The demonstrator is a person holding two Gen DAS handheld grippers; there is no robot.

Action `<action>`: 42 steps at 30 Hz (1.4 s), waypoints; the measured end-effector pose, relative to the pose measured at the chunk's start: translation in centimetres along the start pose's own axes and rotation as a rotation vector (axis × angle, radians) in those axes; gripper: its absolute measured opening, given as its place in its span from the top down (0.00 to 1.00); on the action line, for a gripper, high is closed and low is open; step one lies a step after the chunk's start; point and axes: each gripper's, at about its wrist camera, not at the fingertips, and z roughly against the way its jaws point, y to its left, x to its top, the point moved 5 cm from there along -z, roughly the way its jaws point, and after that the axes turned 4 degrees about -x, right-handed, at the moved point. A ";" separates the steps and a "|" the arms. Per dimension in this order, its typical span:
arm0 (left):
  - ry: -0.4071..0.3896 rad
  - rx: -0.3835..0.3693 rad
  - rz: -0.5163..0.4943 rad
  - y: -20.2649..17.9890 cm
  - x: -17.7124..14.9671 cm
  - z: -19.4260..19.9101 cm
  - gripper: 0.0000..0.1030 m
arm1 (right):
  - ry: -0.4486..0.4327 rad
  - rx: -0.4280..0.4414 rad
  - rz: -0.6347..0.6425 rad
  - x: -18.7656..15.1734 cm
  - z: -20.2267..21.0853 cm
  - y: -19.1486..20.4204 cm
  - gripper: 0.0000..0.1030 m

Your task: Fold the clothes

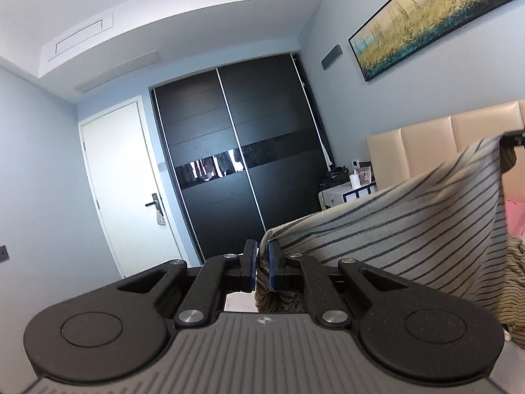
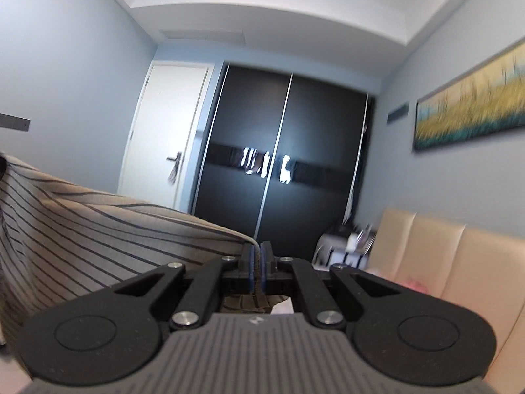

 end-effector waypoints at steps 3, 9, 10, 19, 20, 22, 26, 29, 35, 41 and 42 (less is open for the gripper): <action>0.060 0.010 -0.020 -0.5 0.5 -1.9 0.95 | 0.030 -0.012 0.026 1.1 -2.2 -0.2 0.96; 0.207 0.011 -0.006 -1.0 -0.2 -8.2 0.95 | 0.200 -0.052 0.078 -0.6 -10.8 0.2 0.96; 0.226 0.014 0.003 -0.9 -0.4 -9.3 0.95 | 0.216 -0.061 0.074 -0.7 -12.1 0.1 0.96; -0.085 0.096 0.141 2.4 6.0 -6.4 0.96 | -0.140 -0.235 -0.021 8.5 -11.7 -2.4 0.97; -0.110 0.094 0.136 2.6 6.4 -5.6 0.96 | -0.178 -0.239 -0.018 9.5 -10.7 -2.7 0.97; -0.130 0.077 0.125 2.9 6.6 -4.2 0.96 | -0.224 -0.232 -0.010 11.0 -8.9 -3.2 0.97; -0.069 0.010 0.083 2.9 3.8 -2.8 0.96 | -0.234 -0.182 0.018 9.9 -5.7 -3.3 0.97; 0.037 -0.044 0.042 2.2 -0.3 -2.1 0.96 | -0.190 -0.110 0.040 6.5 -3.5 -2.7 0.97; 0.280 -0.182 0.002 -1.6 -11.8 1.4 0.96 | 0.025 0.055 0.049 -3.3 1.5 -0.9 0.97; 0.477 -0.339 -0.026 -6.4 -20.4 7.2 0.96 | 0.242 0.096 -0.015 -12.6 5.7 -0.1 0.97; 0.494 -0.358 -0.048 -7.1 -21.4 8.1 0.96 | 0.262 0.094 -0.023 -13.6 6.6 0.0 0.97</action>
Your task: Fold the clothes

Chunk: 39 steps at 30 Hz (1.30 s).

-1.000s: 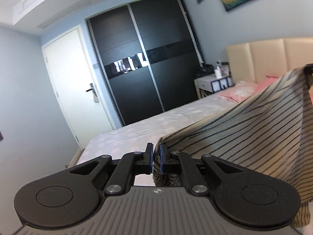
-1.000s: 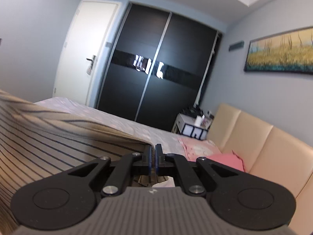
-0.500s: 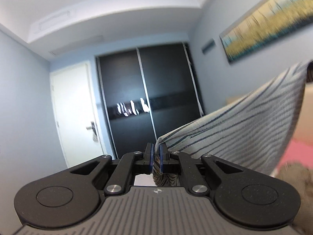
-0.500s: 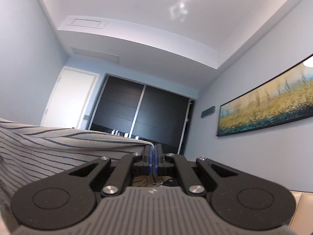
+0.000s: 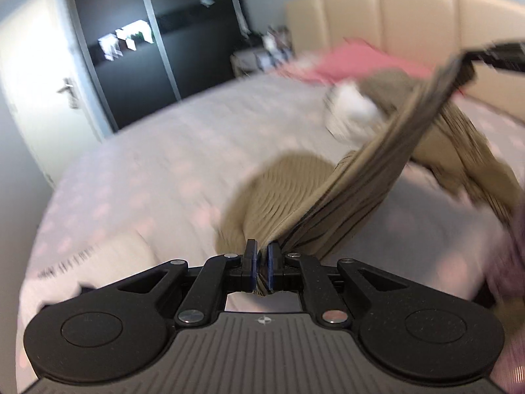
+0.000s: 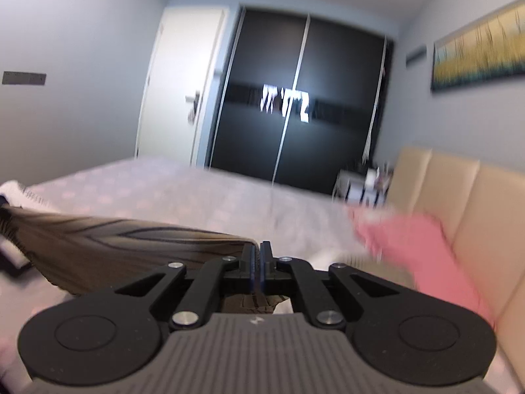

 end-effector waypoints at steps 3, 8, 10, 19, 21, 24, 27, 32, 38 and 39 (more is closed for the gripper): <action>0.046 -0.043 -0.057 -2.4 -2.7 0.0 0.96 | 0.022 0.001 -0.020 -2.9 2.6 0.8 0.97; 0.069 -0.125 -0.066 -5.1 -4.5 0.8 0.96 | 0.017 -0.003 -0.046 -5.1 7.7 1.0 0.97; 0.066 -0.156 -0.061 -6.0 -4.9 1.3 0.96 | -0.008 -0.011 -0.051 -5.2 9.3 0.5 0.97; 0.174 -0.175 0.027 -5.8 -5.8 -1.8 0.96 | 0.117 -0.012 -0.012 -5.7 5.5 0.8 0.96; 0.187 -0.174 0.044 -5.2 -5.8 -2.8 0.96 | 0.172 -0.002 -0.016 -5.8 2.5 0.9 0.96; 0.195 -0.184 0.077 -4.3 -5.5 -4.4 0.96 | 0.235 -0.009 -0.021 -5.9 -1.6 0.9 0.96; 0.205 -0.198 0.116 -3.0 -4.7 -6.4 0.96 | 0.256 -0.017 -0.016 -5.3 -5.5 1.1 0.96; 0.235 -0.212 0.189 -0.1 -3.5 -10.3 0.96 | 0.294 -0.029 -0.004 -4.5 -12.3 1.8 0.96; 0.256 -0.194 0.316 3.8 -2.7 -14.3 0.96 | 0.344 -0.044 0.025 -3.7 -21.3 3.8 0.96; 0.262 -0.175 0.330 4.3 -2.8 -14.8 0.96 | 0.351 -0.048 0.027 -3.5 -22.8 4.1 0.96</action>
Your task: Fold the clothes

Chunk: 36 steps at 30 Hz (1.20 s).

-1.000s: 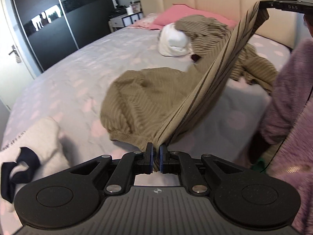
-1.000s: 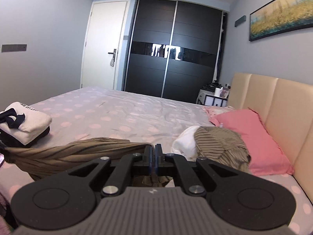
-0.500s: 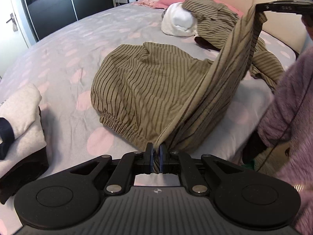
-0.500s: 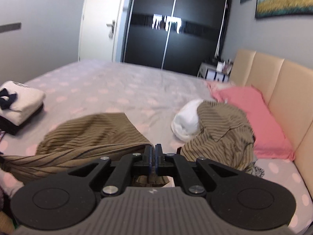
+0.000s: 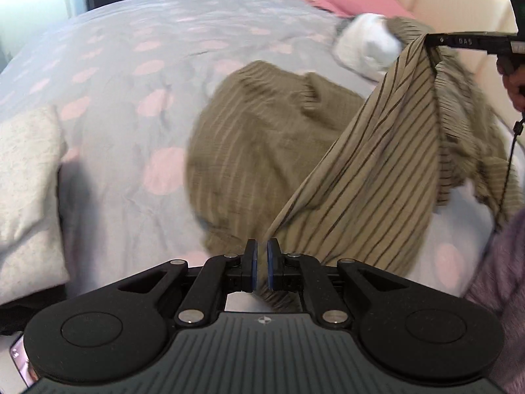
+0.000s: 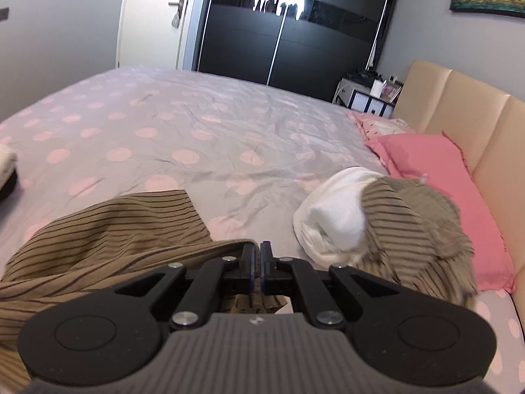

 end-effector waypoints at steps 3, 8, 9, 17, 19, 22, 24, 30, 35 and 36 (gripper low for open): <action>-0.002 0.005 0.084 1.8 0.3 -0.6 0.96 | 0.011 -0.013 0.001 2.2 -3.7 1.2 0.96; -0.027 -0.011 0.165 3.2 -0.1 -1.1 0.96 | 0.004 0.031 0.018 6.8 -8.2 4.3 0.96; -0.037 -0.021 0.162 3.1 -0.2 -1.1 0.96 | 0.006 0.035 0.041 7.4 -8.7 5.3 0.96; -0.058 -0.105 0.183 1.5 -0.9 -2.0 0.70 | -0.022 0.066 0.116 8.3 -10.3 9.3 0.96; -0.035 -0.092 0.190 1.1 -1.1 -2.8 0.67 | -0.016 0.077 0.109 7.9 -10.4 9.5 0.96; -0.007 -0.093 0.222 0.8 -1.5 -4.0 0.66 | 0.000 0.090 0.106 7.6 -10.8 9.8 0.96; 0.006 -0.107 0.242 0.7 -1.7 -4.6 0.74 | 0.004 0.093 0.107 7.5 -10.9 9.9 0.96; -0.054 -0.076 0.178 -0.3 -1.2 -3.5 0.98 | 0.011 0.100 0.076 7.7 -10.9 9.8 0.96; -0.178 -0.029 0.196 -0.1 -0.8 -0.7 0.99 | -0.024 0.062 0.046 8.5 -10.2 9.2 0.96; -0.201 -0.020 0.206 0.1 -0.8 -0.1 0.99 | -0.034 0.057 0.038 8.8 -10.0 9.2 0.96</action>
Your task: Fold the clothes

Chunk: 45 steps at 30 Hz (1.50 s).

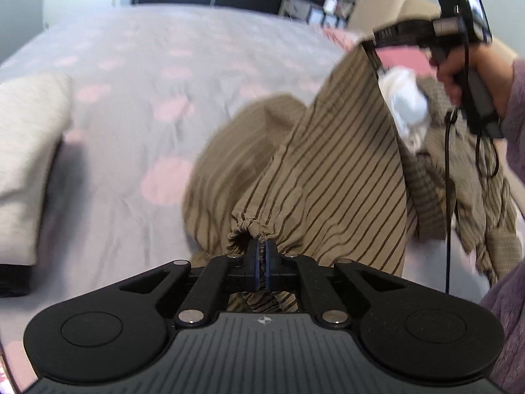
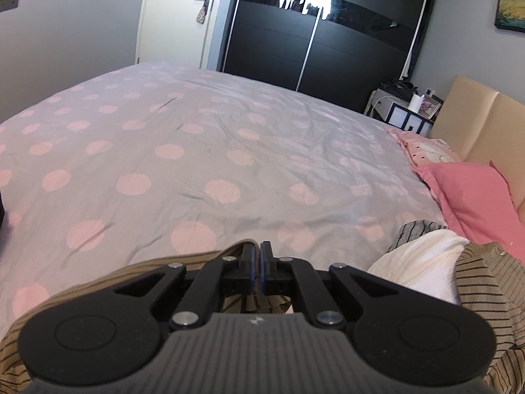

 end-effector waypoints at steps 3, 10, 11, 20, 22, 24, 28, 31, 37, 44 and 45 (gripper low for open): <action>-0.047 0.031 0.029 0.5 0.2 1.1 0.99 | -0.023 -0.015 -0.008 0.6 0.3 0.0 0.96; -0.015 0.080 0.063 2.1 -0.2 0.8 0.99 | -0.038 -0.016 -0.023 1.6 -1.0 1.4 0.96; -0.014 0.086 0.066 2.3 -0.1 0.7 0.99 | -0.045 -0.015 -0.026 1.8 -1.2 1.7 0.96; 0.032 0.119 0.068 3.3 -0.2 -0.9 0.99 | -0.063 0.055 -0.033 3.7 -3.2 5.5 0.89; 0.030 0.126 0.075 3.5 -0.2 -0.9 0.99 | -0.031 0.053 -0.014 3.2 -3.8 5.8 0.88; 0.024 0.133 0.077 3.5 -0.1 -0.8 0.98 | 0.007 0.051 -0.011 2.8 -4.3 5.6 0.79; 0.021 0.145 0.069 3.2 0.0 -0.7 0.97 | 0.036 0.061 -0.035 2.1 -4.0 4.5 0.57; 0.018 0.162 0.067 3.1 0.0 -0.5 0.93 | 0.044 0.070 -0.026 1.8 -3.3 3.8 0.52; -0.018 0.196 0.031 2.5 0.1 0.5 0.85 | 0.048 0.042 0.044 0.2 -1.3 1.5 0.52; -0.020 0.186 0.001 1.5 -0.4 1.1 0.85 | 0.150 0.021 0.043 -4.3 -0.2 -3.1 0.55; -0.020 0.182 -0.003 1.3 -0.5 1.1 0.85 | 0.183 0.028 0.030 -5.3 -0.3 -3.7 0.55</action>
